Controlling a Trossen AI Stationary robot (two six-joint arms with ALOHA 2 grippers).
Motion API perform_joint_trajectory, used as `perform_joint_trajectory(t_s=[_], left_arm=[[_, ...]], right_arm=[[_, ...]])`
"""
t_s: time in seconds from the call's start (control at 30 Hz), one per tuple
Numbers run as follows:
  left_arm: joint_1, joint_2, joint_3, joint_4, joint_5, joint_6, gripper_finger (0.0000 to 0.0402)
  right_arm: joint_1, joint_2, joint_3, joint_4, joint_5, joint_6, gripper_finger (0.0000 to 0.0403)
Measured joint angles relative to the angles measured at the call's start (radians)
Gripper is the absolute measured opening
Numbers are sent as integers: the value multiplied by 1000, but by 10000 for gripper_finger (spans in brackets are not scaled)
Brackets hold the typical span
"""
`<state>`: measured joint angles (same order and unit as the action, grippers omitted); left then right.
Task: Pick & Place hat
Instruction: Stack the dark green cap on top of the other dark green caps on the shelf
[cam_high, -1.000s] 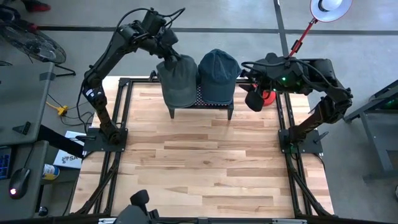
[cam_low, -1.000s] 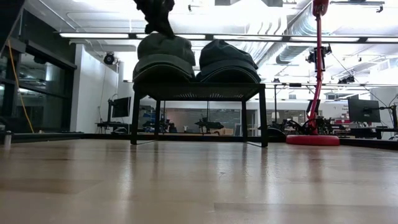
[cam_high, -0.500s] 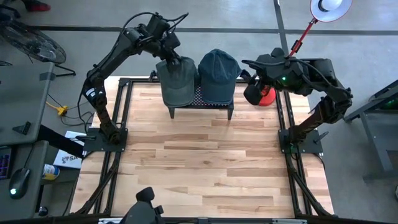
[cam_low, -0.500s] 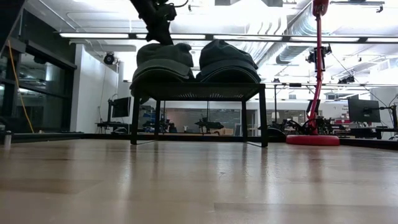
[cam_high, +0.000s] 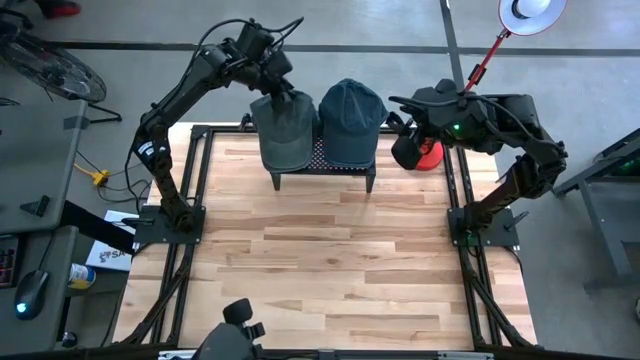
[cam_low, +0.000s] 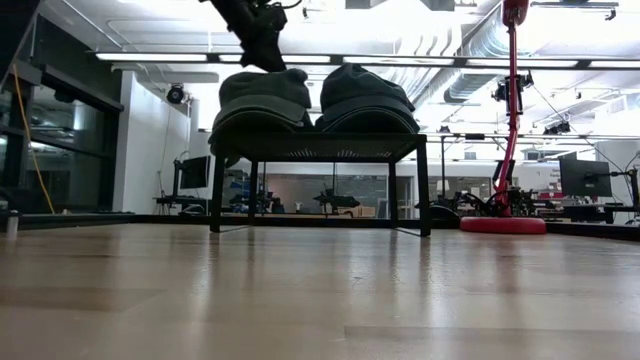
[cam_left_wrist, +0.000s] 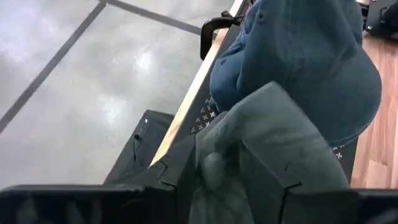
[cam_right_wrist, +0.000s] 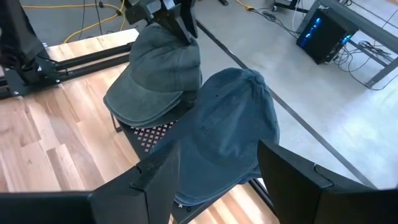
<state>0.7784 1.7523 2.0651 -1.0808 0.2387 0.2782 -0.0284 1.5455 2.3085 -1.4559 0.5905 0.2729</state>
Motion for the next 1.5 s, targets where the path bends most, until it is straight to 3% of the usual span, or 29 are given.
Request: perform_joint_trajectory(t_s=[0.3, 0.57, 0.7, 0.8, 0.93, 1.0, 1.1, 1.27, 1.37, 1.5], left_arm=[[0, 0, 73, 39, 5, 12, 174], [-9, 0, 198, 20, 4, 13, 181], [-6, -4, 219, -63, -120, -2, 180], [40, -1, 195, -144, -150, -2, 155], [107, -1, 166, -194, 50, -2, 57], [128, -1, 166, -256, 58, 37, 16], [158, -1, 130, -252, -27, 79, 14], [242, 0, 65, -313, 39, 19, 4], [263, -2, -50, -355, 6, -21, 2], [230, 5, -247, -254, 66, -20, 1]], right_arm=[[0, 0, 0, -8, -4, 0, 208], [0, 0, 0, -33, -4, 0, 208], [0, 0, 0, -51, -3, 15, 208], [0, 0, 0, -66, -3, 16, 208], [0, 0, 0, -72, 4, 6, 208], [0, 0, 0, -72, 5, -1, 208], [0, 0, 0, -72, 2, -1, 208], [0, 0, 0, -73, -1, 5, 208], [0, 0, 0, -74, -18, 13, 209], [0, 0, 0, -74, -28, 14, 209]])
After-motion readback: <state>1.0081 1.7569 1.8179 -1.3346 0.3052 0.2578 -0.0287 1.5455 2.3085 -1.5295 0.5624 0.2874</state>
